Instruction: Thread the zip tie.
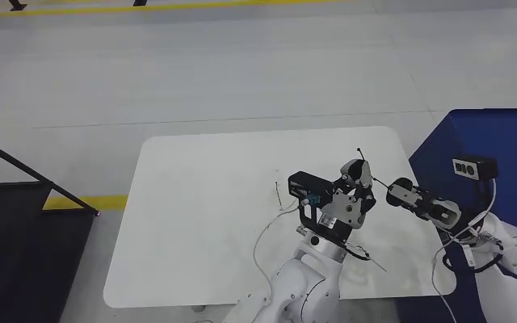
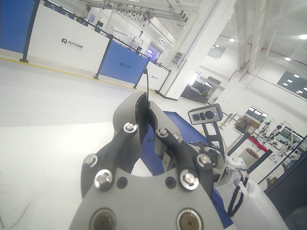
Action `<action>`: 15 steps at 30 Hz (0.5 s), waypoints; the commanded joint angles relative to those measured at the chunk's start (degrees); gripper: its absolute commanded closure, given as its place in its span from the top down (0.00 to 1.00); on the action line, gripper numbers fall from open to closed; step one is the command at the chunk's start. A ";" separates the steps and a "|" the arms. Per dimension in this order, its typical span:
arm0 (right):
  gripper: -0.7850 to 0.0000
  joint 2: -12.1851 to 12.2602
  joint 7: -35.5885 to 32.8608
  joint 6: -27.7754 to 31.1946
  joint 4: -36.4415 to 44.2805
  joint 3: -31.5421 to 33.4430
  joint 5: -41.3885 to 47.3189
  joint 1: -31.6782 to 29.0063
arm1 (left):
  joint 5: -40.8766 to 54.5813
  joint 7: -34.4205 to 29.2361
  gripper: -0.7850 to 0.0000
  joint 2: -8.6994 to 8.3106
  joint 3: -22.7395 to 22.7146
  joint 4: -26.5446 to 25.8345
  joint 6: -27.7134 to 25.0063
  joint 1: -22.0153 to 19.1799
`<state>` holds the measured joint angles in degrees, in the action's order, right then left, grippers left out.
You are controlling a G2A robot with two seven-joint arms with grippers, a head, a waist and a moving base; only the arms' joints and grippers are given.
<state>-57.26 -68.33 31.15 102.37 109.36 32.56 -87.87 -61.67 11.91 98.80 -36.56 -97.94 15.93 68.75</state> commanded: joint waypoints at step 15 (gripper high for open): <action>0.00 0.00 0.00 0.00 0.00 0.00 0.00 0.00 | -0.07 0.47 0.00 0.85 -0.06 2.27 -0.28 -1.12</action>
<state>-57.26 -68.33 31.15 102.37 109.36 32.56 -87.87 -61.84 12.18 99.63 -36.56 -95.65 15.63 67.64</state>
